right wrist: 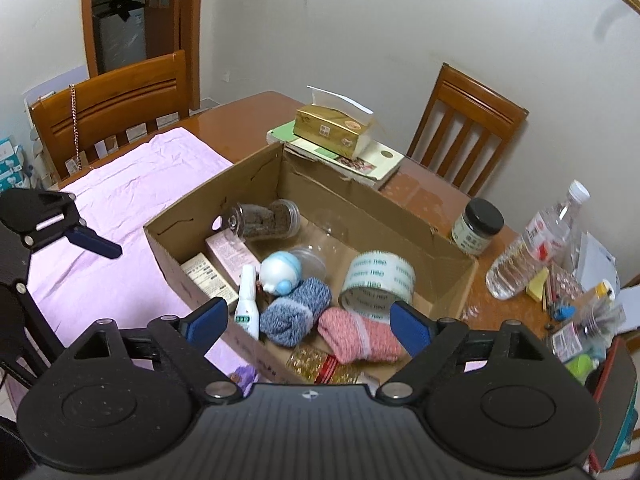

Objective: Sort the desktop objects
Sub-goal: 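Move both tools back to the purple pouch and grey elephant on the cloth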

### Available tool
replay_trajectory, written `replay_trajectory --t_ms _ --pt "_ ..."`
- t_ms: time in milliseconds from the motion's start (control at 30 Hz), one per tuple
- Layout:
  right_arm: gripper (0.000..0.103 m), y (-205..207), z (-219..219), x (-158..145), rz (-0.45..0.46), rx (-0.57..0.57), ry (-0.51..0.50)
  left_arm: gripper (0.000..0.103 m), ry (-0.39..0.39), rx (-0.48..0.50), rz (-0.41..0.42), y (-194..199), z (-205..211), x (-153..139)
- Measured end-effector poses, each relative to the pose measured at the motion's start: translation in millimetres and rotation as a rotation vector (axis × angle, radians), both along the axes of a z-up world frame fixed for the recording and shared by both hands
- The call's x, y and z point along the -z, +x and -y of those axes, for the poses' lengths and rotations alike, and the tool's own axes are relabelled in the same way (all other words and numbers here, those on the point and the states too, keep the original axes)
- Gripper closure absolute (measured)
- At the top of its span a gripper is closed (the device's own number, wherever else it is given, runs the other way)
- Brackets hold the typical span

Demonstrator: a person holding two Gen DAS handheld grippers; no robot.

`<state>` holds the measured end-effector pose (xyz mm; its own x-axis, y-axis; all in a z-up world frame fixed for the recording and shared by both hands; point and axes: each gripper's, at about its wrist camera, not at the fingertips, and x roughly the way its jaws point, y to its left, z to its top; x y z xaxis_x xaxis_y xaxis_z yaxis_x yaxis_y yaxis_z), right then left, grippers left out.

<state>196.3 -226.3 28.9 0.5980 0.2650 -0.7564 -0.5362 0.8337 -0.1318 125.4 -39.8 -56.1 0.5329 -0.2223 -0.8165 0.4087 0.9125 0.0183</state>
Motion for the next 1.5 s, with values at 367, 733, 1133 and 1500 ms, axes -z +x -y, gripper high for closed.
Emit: replay_trajectory --t_ms 367,733,1133,1500 --pt "0.010 -26.9 27.8 11.8 -0.016 0.099 0.008 0.005 -0.028 0.063 -0.025 -0.2 14.4 17.7" --pt "0.010 -44.1 50.6 37.3 -0.076 0.215 0.054 0.005 0.002 0.129 0.011 11.5 39.8 37.0" --pt "0.010 -49.8 62.8 56.6 -0.119 0.283 0.060 0.005 -0.001 0.174 0.001 23.9 67.6 67.9" --pt "0.010 -48.2 68.1 72.1 -0.161 0.301 0.068 0.010 0.042 0.213 0.037 22.7 82.1 79.2"
